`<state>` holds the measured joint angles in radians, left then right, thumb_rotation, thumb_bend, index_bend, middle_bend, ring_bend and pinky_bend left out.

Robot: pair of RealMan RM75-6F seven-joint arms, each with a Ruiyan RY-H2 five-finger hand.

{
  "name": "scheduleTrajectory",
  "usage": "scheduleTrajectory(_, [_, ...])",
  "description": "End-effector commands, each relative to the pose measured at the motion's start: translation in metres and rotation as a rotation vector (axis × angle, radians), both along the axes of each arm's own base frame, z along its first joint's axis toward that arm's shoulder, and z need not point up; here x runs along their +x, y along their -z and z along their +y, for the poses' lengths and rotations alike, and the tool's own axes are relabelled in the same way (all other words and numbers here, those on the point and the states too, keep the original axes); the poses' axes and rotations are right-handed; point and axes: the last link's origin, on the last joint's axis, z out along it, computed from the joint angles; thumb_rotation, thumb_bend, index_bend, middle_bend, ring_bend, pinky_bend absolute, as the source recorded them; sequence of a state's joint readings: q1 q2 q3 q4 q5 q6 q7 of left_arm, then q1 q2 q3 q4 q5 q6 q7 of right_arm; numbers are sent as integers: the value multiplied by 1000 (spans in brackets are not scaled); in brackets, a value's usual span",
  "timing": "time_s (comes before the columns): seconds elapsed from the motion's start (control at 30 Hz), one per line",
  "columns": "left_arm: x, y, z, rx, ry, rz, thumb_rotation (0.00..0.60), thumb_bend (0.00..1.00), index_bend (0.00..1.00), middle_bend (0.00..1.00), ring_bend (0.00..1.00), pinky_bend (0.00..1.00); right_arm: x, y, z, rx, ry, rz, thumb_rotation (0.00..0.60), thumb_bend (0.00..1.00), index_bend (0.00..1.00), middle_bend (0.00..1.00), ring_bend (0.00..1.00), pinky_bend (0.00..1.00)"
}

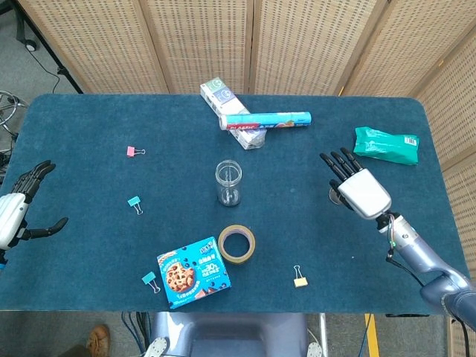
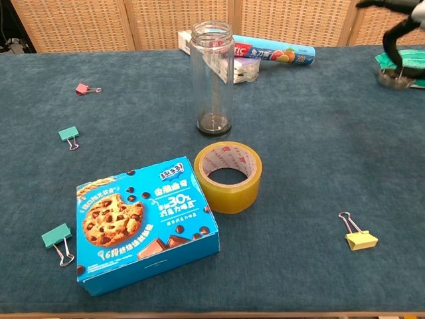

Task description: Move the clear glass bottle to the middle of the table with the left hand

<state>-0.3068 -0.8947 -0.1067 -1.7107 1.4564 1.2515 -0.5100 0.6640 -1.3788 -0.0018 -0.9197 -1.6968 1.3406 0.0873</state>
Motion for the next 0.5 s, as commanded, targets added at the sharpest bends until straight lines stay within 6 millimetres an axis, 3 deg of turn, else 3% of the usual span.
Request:
scheduleTrajectory(0.03, [1,-1,0,0,1,0,600,253,0,0,0,0,32,-37,0,-83,-69,-43,600,470,641,6,0,0])
scheduleTrajectory(0.13, [1,-3,-1,4,2,16,600,252,0,0,0,0,79,-62,-5,-132,-138,-102,600,470,641,6,0,0])
scheduleTrajectory(0.23, [2,-2,-1,4,-7,28,600,253,0,0,0,0,106,-69,-8,-136,-139,-110,600,469,642,5,0,0])
scheduleTrajectory(0.33, [2,-2,-1,5,-14,34,600,252,0,0,0,0,138,-69,-14,-126,-143,-136,600,469,642,2,0,0])
scheduleTrajectory(0.5, [1,-4,-2,13,-24,42,600,252,0,0,0,0,170,-60,-18,-103,-146,-149,600,469,642,0,0,0])
